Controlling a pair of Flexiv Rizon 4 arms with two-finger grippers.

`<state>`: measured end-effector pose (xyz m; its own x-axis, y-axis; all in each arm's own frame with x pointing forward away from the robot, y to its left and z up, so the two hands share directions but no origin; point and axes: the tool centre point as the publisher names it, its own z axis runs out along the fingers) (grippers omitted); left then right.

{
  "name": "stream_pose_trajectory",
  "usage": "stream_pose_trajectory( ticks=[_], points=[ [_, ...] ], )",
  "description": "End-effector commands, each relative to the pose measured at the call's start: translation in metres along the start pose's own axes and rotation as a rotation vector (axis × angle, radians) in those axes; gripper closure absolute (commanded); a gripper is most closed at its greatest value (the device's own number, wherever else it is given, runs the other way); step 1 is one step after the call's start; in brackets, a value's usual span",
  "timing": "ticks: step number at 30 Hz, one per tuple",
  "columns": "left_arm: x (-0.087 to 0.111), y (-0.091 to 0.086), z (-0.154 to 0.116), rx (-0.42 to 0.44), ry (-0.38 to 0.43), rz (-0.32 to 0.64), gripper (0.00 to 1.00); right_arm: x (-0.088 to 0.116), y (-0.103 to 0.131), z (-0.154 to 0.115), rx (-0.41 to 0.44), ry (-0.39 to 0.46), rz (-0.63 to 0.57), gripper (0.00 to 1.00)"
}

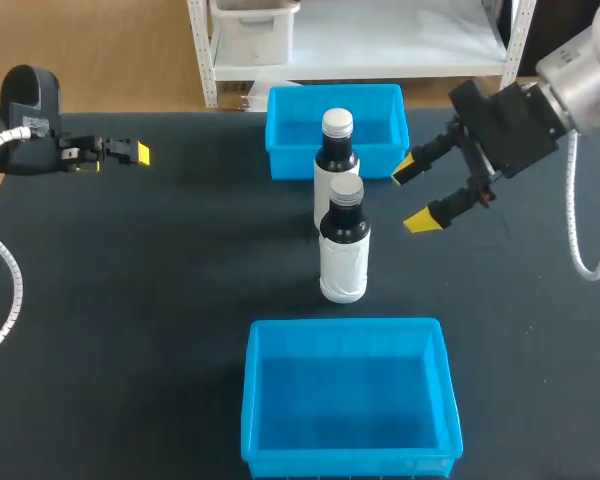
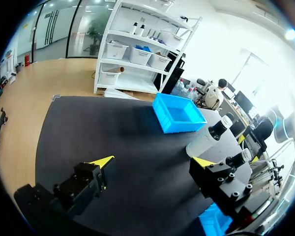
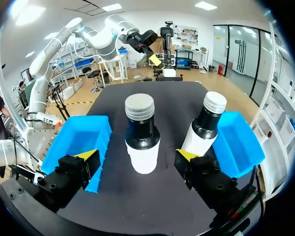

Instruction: Pick up the bottle, and place it in the far bin if it is heavy, or in the near bin if it is light.

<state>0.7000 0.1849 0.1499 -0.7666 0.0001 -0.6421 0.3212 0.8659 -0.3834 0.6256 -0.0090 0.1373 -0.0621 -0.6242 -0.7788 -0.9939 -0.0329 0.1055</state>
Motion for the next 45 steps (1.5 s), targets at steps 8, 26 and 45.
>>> stream_pose_trajectory(
  ticks=[8,26,45],
  points=[
    [0.0,0.0,0.0,0.0,0.0,0.0,0.0,-0.017,-0.001,0.028,-0.019,-0.003,-0.015,0.0],
    [0.0,0.0,0.0,0.0,0.0,0.0,0.0,-0.03,-0.008,0.06,-0.049,0.013,-0.017,0.0],
    [0.0,0.0,0.0,0.0,0.0,0.0,0.0,-0.032,-0.007,0.069,-0.065,0.001,-0.019,0.0]
  ],
)
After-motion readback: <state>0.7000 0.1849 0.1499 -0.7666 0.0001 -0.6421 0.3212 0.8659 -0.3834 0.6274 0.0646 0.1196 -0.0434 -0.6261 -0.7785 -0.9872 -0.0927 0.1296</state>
